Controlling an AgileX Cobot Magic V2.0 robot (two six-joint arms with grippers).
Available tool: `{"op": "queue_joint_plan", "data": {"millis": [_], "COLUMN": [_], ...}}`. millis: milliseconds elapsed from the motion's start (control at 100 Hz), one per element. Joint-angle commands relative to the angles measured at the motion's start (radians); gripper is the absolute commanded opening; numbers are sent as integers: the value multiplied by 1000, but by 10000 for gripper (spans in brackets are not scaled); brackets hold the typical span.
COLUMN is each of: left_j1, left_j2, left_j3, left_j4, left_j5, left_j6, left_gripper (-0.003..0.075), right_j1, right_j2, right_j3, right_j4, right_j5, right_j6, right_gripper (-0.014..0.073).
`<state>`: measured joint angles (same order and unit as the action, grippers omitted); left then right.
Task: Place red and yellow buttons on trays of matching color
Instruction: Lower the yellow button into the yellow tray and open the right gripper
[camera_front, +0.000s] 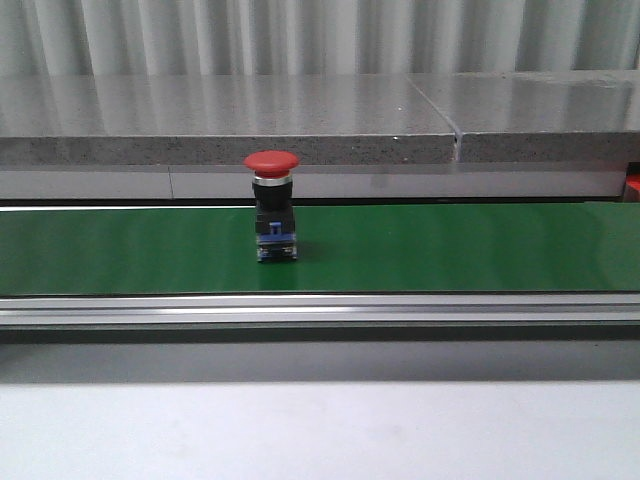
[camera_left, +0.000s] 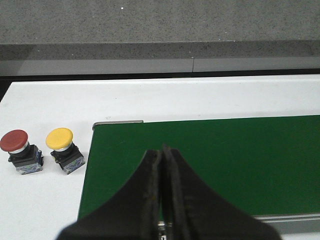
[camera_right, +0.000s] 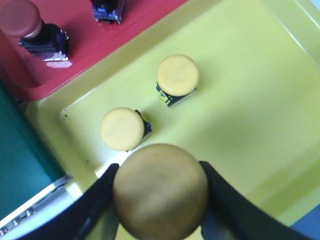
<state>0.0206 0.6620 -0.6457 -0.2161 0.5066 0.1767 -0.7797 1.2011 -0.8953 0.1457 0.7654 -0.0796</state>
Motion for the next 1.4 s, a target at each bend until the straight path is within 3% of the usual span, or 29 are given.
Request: {"op": "queue_joint_plan", "data": {"millis": [0,280,490,780,1250,1390], "left_j1": [-7,-7,-7,-7,-7,-7], "left_j2": [0,0,0,0,0,0], "left_j3": [-29,-29,-29,-29,-29,-29], "left_j4": [-16,-16,-16,-16,-16,-16], "left_j5": [-73,-73,-73,-73,-73,-73], "left_j6": [0,0,0,0,0,0], "left_gripper": [-20,-20,-20,-20,-20,-20], "right_j1": [-5,-2,3,3,3,3], "right_j2": [-18,-18,-16,4,117,117], "right_j3": [-11,155,190,298,303,303], "right_j4": [-11,0,25,83,83,83], "right_j5": [-30,-119,-185,-358,-368,-356], "right_j6": [8,19,21,22,22,22], "right_gripper": [128,128,128,128,133,263]}}
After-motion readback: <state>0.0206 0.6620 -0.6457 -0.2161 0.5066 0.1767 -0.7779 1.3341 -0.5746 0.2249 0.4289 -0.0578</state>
